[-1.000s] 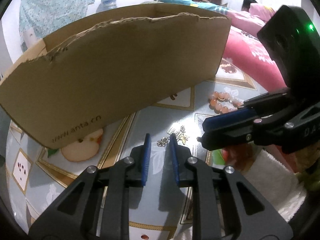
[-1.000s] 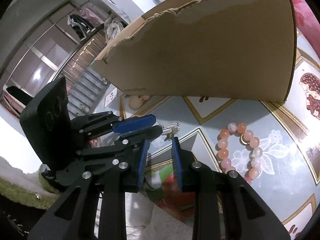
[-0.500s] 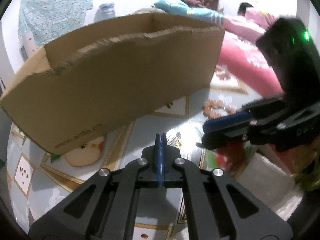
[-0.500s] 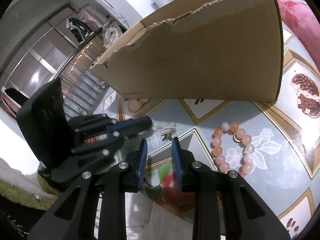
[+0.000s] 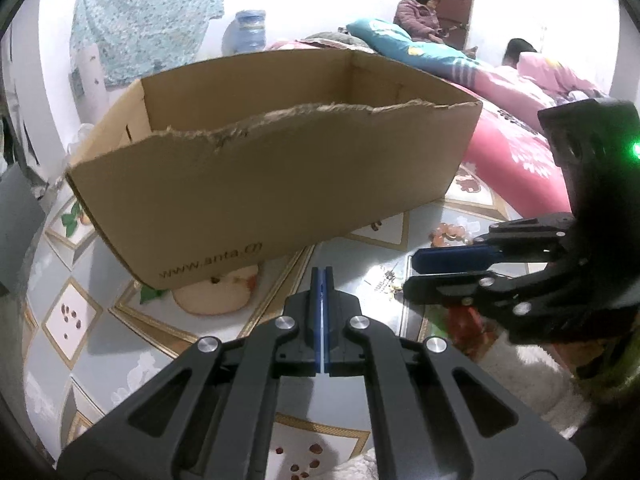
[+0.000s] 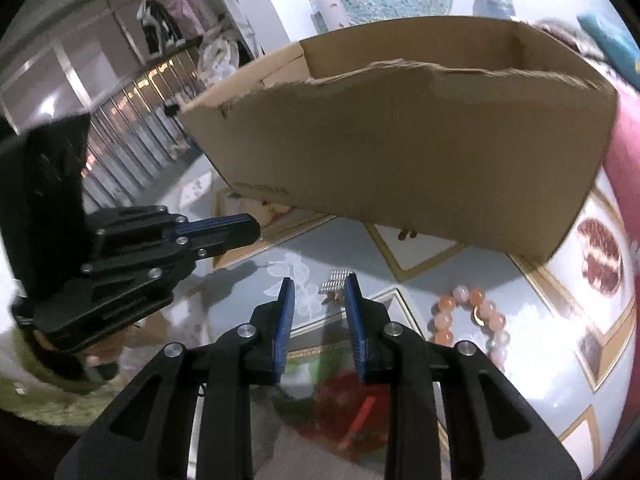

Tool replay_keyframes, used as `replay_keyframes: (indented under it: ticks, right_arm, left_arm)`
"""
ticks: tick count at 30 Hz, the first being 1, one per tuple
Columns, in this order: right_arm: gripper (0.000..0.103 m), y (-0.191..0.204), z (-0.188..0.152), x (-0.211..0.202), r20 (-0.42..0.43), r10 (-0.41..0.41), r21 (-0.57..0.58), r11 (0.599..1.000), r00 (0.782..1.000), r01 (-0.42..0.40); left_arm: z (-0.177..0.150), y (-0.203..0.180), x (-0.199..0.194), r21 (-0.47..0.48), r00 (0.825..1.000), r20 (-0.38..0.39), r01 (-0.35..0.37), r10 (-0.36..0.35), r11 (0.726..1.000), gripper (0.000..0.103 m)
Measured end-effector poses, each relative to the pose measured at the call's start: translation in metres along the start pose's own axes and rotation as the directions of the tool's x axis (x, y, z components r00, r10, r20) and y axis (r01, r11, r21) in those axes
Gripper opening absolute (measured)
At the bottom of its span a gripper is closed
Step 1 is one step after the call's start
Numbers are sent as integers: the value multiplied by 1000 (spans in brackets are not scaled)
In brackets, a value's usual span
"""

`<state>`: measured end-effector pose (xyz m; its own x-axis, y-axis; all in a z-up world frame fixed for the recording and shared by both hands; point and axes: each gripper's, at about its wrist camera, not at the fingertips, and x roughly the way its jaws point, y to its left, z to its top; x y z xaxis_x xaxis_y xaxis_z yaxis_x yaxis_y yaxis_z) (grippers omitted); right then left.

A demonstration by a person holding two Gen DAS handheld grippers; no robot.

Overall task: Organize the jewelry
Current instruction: 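Lower the right gripper onto the small silver charm and close on it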

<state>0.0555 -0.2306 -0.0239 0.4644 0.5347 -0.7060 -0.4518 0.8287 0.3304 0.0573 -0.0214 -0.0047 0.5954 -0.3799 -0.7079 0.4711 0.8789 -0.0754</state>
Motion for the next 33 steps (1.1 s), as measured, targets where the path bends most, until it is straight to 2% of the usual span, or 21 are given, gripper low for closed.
replay_keyframes:
  ticks: [3, 12, 22, 27, 33]
  right_arm:
    - [26, 8, 3, 12, -18, -69, -48, 997, 997, 68]
    - [29, 23, 3, 28, -22, -186, -168, 969, 982, 180]
    - [26, 24, 6, 26, -45, -195, -188, 965, 980, 184]
    - [12, 19, 7, 25, -52, -181, -168, 971, 982, 170]
    - [6, 15, 7, 22, -58, -157, -147, 978, 986, 147]
  left_arm:
    - [-3, 2, 4, -10, 1000, -6, 2, -2, 1000, 0]
    - [-8, 12, 13, -39, 1000, -21, 14, -14, 999, 0]
    - [-8, 14, 15, -49, 1000, -21, 19, -20, 999, 0]
    - [-7, 15, 15, -49, 1000, -21, 19, -20, 999, 0]
    - [-8, 15, 15, -49, 1000, -21, 19, -20, 999, 0]
